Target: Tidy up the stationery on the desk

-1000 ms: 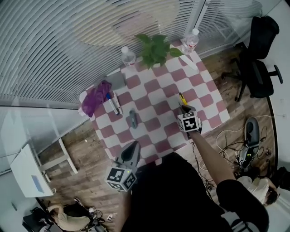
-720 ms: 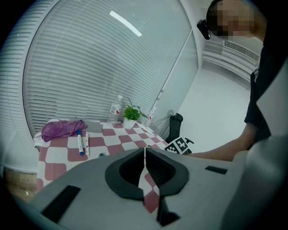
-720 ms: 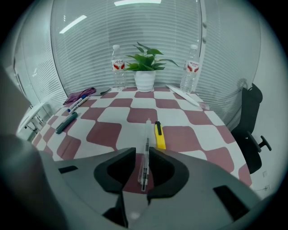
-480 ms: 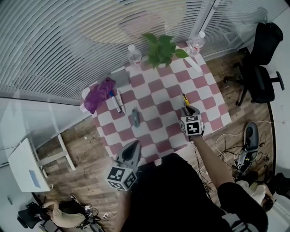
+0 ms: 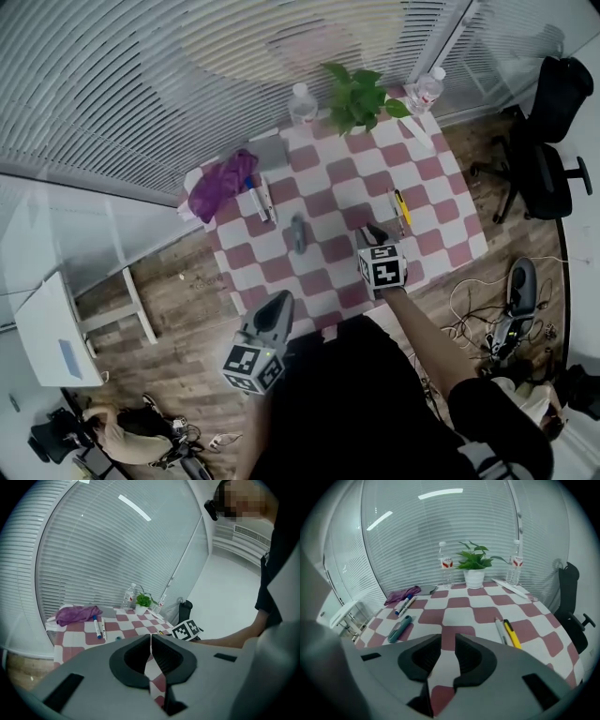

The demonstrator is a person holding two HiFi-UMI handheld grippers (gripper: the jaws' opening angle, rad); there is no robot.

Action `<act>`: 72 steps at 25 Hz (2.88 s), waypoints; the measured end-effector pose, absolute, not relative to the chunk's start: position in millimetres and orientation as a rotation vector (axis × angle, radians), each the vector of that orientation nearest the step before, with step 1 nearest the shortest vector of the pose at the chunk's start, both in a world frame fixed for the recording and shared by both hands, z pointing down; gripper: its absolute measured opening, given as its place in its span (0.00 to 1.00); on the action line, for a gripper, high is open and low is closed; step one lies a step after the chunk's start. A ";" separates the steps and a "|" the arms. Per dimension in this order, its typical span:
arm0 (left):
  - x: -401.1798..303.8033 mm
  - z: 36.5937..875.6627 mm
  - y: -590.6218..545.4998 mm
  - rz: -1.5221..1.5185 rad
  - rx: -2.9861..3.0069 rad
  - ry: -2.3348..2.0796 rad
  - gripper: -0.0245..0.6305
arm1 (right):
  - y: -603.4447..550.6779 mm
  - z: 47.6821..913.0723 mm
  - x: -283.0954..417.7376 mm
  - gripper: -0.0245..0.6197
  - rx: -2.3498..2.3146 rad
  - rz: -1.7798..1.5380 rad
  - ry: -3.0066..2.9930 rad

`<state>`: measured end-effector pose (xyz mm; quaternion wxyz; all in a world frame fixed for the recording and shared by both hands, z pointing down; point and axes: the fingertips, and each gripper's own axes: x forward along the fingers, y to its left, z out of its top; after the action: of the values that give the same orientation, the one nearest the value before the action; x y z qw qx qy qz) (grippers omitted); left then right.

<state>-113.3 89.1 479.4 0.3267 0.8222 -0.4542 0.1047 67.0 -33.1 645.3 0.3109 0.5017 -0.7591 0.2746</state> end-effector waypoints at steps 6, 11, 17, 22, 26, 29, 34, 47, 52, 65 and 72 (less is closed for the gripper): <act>-141.8 477.1 104.5 0.259 2.143 -1.209 0.09 | -22.9 643.6 6.5 0.23 1.270 0.755 -2.048; -167.6 475.5 116.9 0.253 2.138 -1.222 0.09 | -17.7 648.5 -38.8 0.26 1.230 0.769 -2.060; -202.6 476.8 132.7 0.256 2.115 -1.249 0.09 | -16.1 664.0 -73.7 0.32 1.242 0.813 -2.048; -231.1 481.1 144.1 0.263 2.084 -1.282 0.09 | -12.2 681.3 -95.5 0.37 1.233 0.826 -2.023; -246.6 481.6 149.3 0.265 2.077 -1.289 0.09 | -13.3 692.5 -105.6 0.38 1.251 0.807 -1.983; -255.2 482.5 151.0 0.271 2.078 -1.289 0.09 | -15.4 698.6 -108.8 0.38 1.264 0.776 -1.937; -261.2 484.0 152.4 0.278 2.082 -1.282 0.09 | -11.6 697.2 -111.2 0.30 1.260 0.720 -1.916; -230.0 482.8 135.4 0.272 2.147 -1.197 0.09 | -5.0 687.6 -68.7 0.27 1.287 0.752 -1.933; -202.9 481.9 125.0 0.271 2.177 -1.151 0.09 | -6.5 677.3 -30.2 0.27 1.320 0.755 -1.932; -138.0 483.4 96.5 0.266 2.207 -1.083 0.09 | -23.7 676.4 94.8 0.27 1.401 0.756 -1.832; -107.4 486.0 87.6 0.289 2.211 -1.066 0.09 | -41.5 681.9 130.0 0.27 1.400 0.730 -1.806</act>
<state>-107.4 87.6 486.0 0.3286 0.8448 -0.4075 0.1105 130.0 -41.5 681.9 0.3629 0.5436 -0.7016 0.2837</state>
